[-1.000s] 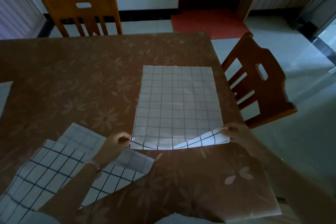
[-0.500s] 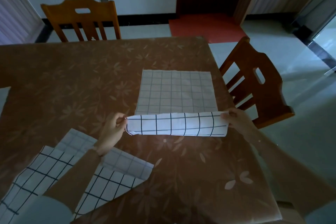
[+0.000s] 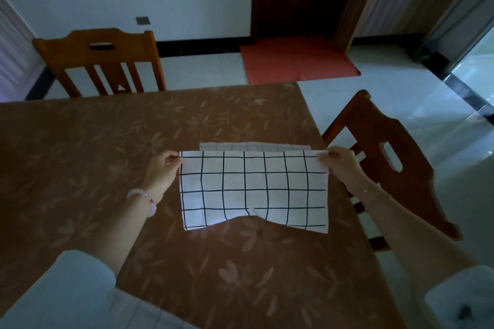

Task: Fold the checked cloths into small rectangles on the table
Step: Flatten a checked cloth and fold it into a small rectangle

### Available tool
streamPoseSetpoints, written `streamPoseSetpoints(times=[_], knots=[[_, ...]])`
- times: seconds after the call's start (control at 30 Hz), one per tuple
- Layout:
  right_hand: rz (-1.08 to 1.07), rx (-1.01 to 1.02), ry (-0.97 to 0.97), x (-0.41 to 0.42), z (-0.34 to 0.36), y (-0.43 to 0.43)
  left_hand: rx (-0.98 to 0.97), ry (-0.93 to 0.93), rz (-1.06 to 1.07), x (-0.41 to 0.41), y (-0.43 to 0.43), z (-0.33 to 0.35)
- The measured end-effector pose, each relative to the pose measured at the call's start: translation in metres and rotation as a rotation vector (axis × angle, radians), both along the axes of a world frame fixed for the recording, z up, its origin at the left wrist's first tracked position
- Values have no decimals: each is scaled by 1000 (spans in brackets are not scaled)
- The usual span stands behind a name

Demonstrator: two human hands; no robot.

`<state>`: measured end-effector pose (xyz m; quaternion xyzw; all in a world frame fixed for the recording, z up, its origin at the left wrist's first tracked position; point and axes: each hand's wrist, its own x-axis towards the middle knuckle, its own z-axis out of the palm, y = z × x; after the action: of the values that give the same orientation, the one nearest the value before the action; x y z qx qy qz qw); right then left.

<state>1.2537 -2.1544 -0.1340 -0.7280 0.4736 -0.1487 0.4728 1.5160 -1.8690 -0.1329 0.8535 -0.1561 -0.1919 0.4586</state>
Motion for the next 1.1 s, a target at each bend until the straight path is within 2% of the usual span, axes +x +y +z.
streamPoseSetpoints(times=[0.33,0.63,0.83,1.1], knots=[[-72,29,112,55,-53,-50,99,25,36,53,-62,-42],[-12,-98,201,84,-77,-75,201,-128,62,70,-79,-70],[16,-180,265,98,-80,-74,305,-233,8,72,-75,-80],[7,-203,264,108,-77,-64,313,-278,21,72,-71,-90]])
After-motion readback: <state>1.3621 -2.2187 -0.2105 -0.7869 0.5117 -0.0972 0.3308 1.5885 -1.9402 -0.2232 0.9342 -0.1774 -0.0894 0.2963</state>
